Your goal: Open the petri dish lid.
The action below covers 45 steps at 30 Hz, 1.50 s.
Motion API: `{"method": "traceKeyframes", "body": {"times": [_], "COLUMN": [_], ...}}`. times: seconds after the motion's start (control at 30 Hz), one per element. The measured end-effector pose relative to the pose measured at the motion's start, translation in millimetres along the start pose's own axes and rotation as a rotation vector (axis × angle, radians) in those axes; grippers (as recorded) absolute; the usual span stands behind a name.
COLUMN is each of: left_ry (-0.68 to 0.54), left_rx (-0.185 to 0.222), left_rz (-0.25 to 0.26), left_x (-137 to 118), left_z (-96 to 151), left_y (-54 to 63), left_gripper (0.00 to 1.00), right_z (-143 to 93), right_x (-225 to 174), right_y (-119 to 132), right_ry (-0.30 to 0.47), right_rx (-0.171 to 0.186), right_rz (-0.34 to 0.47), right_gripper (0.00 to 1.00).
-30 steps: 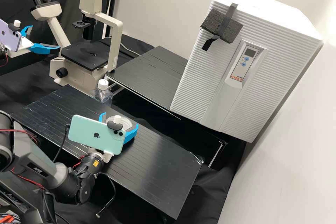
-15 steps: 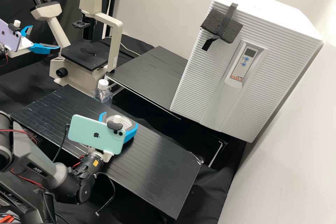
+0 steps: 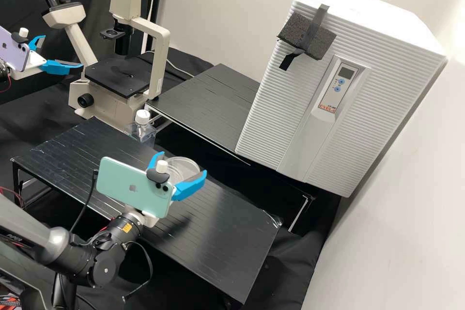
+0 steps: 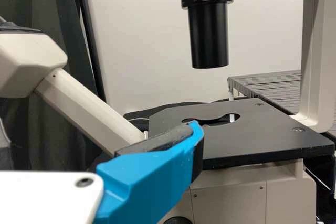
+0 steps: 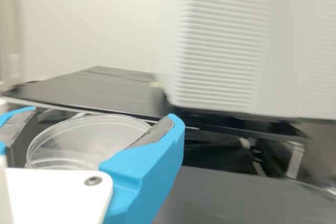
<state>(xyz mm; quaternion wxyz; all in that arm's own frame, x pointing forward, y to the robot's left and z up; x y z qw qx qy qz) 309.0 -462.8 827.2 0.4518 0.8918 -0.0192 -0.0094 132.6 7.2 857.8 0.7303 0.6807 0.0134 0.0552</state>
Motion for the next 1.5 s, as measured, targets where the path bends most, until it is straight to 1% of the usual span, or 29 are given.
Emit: {"method": "traceKeyframes", "body": {"times": [0.03, 0.17, 0.23, 0.3, 0.4, 0.5, 0.57, 0.6, 0.63, 0.77, 1.07, 1.17, 1.23, 1.33, 1.4, 1.47, 1.5], "left_ry": [0.0, 0.0, 0.0, 0.0, 0.0, 0.0, 0.0, 0.0, 0.0, 0.0, 0.0, 0.0, 0.0, 0.0, 0.0, 0.0, 0.0], "left_rx": [0.0, 0.0, 0.0, 0.0, 0.0, 0.0, 0.0, 0.0, 0.0, 0.0, 0.0, 0.0, 0.0, 0.0, 0.0, 0.0, 0.0], "left_rz": [0.0, 0.0, 0.0, 0.0, 0.0, 0.0, 0.0, 0.0, 0.0, 0.0, 0.0, 0.0, 0.0, 0.0, 0.0, 0.0, 0.0], "left_x": [0, 0, 0, 0, 0, 0, 0, 0, 0, 0, 0, 0, 0, 0, 0, 0, 0], "left_z": [0, 0, 0, 0, 0, 0, 0, 0, 0, 0, 0, 0, 0, 0, 0, 0, 0], "left_y": [0.0, 0.0, 0.0, 0.0, 0.0, 0.0, 0.0, 0.0, 0.0, 0.0, 0.0, 0.0, 0.0, 0.0, 0.0, 0.0, 0.0], "left_gripper": [1.0, 1.0, 1.0, 1.0, 1.0, 1.0, 1.0, 1.0, 1.0, 1.0, 1.0, 1.0, 1.0, 1.0, 1.0, 1.0, 1.0], "right_z": [3, 23, 32, 39, 45, 52, 54, 55, 55, 55, 55, 52, 48, 43, 38, 34, 33], "right_x": [0, 0, 0, 1, 1, 1, 2, 3, 3, 3, 4, 3, 1, -3, -5, -6, -5], "right_y": [2, 9, 11, 12, 12, 11, 9, 9, 8, 8, 7, 8, 10, 17, 20, 23, 24], "right_ry": [-0.022, -0.121, -0.162, -0.196, -0.232, -0.265, -0.276, -0.28, -0.281, -0.28, -0.279, -0.266, -0.252, -0.237, -0.218, -0.203, -0.195], "right_rx": [0.01, 0.113, 0.157, 0.187, 0.166, 0.136, 0.125, 0.121, 0.109, 0.084, 0.084, 0.081, 0.087, 0.111, 0.141, 0.161, 0.165], "right_rz": [0.019, 0.098, 0.128, 0.149, 0.166, 0.161, 0.15, 0.145, 0.14, 0.132, 0.129, 0.126, 0.139, 0.191, 0.22, 0.252, 0.262], "right_gripper": [0.0, 0.0, 0.0, 0.0, 0.0, 0.0, 0.0, 1.0, 1.0, 1.0, 1.0, 1.0, 1.0, 1.0, 1.0, 1.0, 1.0]}}
